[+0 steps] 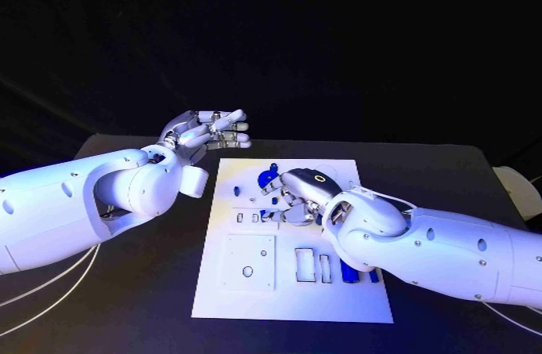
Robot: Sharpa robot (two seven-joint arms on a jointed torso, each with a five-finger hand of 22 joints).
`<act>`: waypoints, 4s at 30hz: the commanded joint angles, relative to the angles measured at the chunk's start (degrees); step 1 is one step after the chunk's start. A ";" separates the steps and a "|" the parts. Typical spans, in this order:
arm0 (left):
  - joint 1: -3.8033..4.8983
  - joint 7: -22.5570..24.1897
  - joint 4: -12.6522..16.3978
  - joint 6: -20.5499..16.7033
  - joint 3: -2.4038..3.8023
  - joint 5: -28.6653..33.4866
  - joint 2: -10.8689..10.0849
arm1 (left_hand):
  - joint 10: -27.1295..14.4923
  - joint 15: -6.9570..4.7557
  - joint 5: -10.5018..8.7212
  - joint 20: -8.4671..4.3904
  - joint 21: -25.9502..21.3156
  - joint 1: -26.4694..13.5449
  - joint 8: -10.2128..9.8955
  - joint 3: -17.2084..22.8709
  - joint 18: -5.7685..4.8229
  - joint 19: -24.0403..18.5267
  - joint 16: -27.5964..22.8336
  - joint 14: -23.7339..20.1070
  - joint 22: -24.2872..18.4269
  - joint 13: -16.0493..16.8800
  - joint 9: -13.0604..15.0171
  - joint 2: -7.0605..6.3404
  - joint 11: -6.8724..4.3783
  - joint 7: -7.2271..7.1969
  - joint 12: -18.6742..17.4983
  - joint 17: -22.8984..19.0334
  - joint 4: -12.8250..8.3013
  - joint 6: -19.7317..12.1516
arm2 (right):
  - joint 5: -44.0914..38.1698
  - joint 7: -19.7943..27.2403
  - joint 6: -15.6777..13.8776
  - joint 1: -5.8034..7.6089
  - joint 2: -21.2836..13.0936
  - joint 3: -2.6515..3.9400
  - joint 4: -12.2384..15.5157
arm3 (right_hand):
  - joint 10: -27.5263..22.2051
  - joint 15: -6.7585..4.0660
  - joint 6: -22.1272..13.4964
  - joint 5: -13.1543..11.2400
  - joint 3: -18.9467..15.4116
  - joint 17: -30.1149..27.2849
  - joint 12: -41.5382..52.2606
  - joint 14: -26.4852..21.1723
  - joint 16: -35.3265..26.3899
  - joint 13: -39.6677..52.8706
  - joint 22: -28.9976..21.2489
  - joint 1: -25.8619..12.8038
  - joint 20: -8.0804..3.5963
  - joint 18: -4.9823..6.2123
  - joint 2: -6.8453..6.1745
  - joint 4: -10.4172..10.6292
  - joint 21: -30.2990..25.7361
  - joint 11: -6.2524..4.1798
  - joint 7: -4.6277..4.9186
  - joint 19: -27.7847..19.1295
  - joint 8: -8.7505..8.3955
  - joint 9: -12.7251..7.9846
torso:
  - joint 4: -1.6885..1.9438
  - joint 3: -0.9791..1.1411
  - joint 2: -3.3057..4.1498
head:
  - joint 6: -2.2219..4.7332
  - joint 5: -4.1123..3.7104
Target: Assemble the parts on the task board
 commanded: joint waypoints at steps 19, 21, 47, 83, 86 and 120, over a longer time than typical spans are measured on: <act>0.39 -39.30 -5.98 17.65 -0.03 -40.12 3.53 | 14.71 -9.10 0.04 -11.14 43.30 -3.45 13.50 -4.15 -2.22 20.61 71.60 18.48 37.43 54.09 8.97 1.90 -8.94 -7.92 57.78 71.48 8.14 6.92 | 41.33 18.63 -2.19 7.49 -17.59 0.47 3.24 | -2.40 -0.45 2.13 4.27 -2.98 8.38 -2.38 4.29 -2.02 0.59 6.58 0.12 -0.24 1.99 0.96 1.37 -4.34 -0.69 -0.76 -1.88 2.26 0.39 | -0.31 0.82 -3.07 | -1.03 1.02; 0.60 -42.96 -6.21 18.49 -0.03 -43.68 4.38 | 15.59 -9.45 0.26 -11.47 46.35 -6.18 16.76 -2.57 -2.72 21.02 71.89 18.54 41.43 60.01 11.82 0.33 -9.18 -8.42 63.26 71.92 8.30 5.63 | 41.97 18.55 -2.15 7.68 -18.23 0.47 2.51 | -2.39 -0.46 2.13 4.38 -3.07 8.35 -2.37 4.28 -2.04 0.59 6.55 0.08 -0.26 2.00 0.95 1.40 -4.39 -0.70 -0.77 -1.90 2.29 0.39 | -0.25 0.92 -3.24 | -1.24 1.08; 3.53 -55.66 -13.44 30.53 -2.87 -58.61 16.08 | 15.84 -9.71 0.06 -11.52 52.02 -14.96 25.16 -7.50 -3.65 21.44 71.91 18.57 49.24 64.74 20.18 0.21 -9.49 -8.79 67.58 72.16 8.33 0.42 | 42.17 16.86 -2.69 8.13 -19.96 0.48 -0.84 | -2.70 -0.56 2.09 5.44 -3.92 7.86 -2.74 4.17 -2.39 0.14 6.29 -0.07 -0.37 2.09 0.78 1.62 -4.86 -0.80 -0.87 -2.05 2.62 0.40 | -0.17 1.41 -3.52 | -2.53 1.48; 2.77 -55.97 -17.53 33.49 -4.78 -57.77 21.07 | 15.27 -9.59 0.08 -11.40 52.43 -14.58 25.91 -8.00 -3.71 21.30 71.84 18.54 49.81 64.27 21.32 0.81 -9.36 -8.67 67.17 72.09 8.16 -0.62 | 42.10 16.45 -2.36 8.13 -19.28 0.47 -1.54 | -3.58 -0.58 1.75 6.24 -4.41 7.03 -3.69 3.94 -2.97 -0.85 5.49 0.00 -0.41 2.38 0.81 1.76 -6.10 -0.79 -0.84 -2.73 2.70 0.34 | -0.22 1.31 -3.28 | -3.05 1.49; 2.75 -55.97 -17.50 33.69 -4.80 -57.65 21.20 | 15.27 -9.59 0.08 -11.40 52.43 -14.57 25.92 -8.00 -3.71 21.30 71.84 18.54 49.81 64.27 21.33 0.81 -9.36 -8.67 67.17 72.09 8.16 -0.63 | 42.09 16.42 -2.31 8.13 -19.19 0.47 -1.58 | -3.58 -0.58 1.75 6.24 -4.41 7.03 -3.69 3.94 -2.97 -0.85 5.49 0.00 -0.41 2.38 0.81 1.76 -6.10 -0.79 -0.84 -2.73 2.70 0.34 | -0.23 1.33 -3.29 | -3.08 1.40; 2.53 -56.17 -16.90 35.57 -5.02 -55.87 21.54 | 15.02 -9.53 0.10 -11.26 52.93 -11.12 27.05 -7.04 -3.74 21.01 71.83 18.55 50.40 64.12 23.03 1.76 -9.33 -8.64 67.02 72.13 7.89 -1.67 | 41.40 15.99 -1.77 8.11 -18.45 0.46 -2.32 | -3.35 -0.59 1.77 6.53 -4.51 6.93 -3.47 3.92 -3.06 -0.63 5.41 0.06 -0.42 2.40 0.99 1.84 -6.26 -0.81 -0.86 -2.78 2.82 0.36 | -0.20 1.29 -3.18 | -3.04 1.36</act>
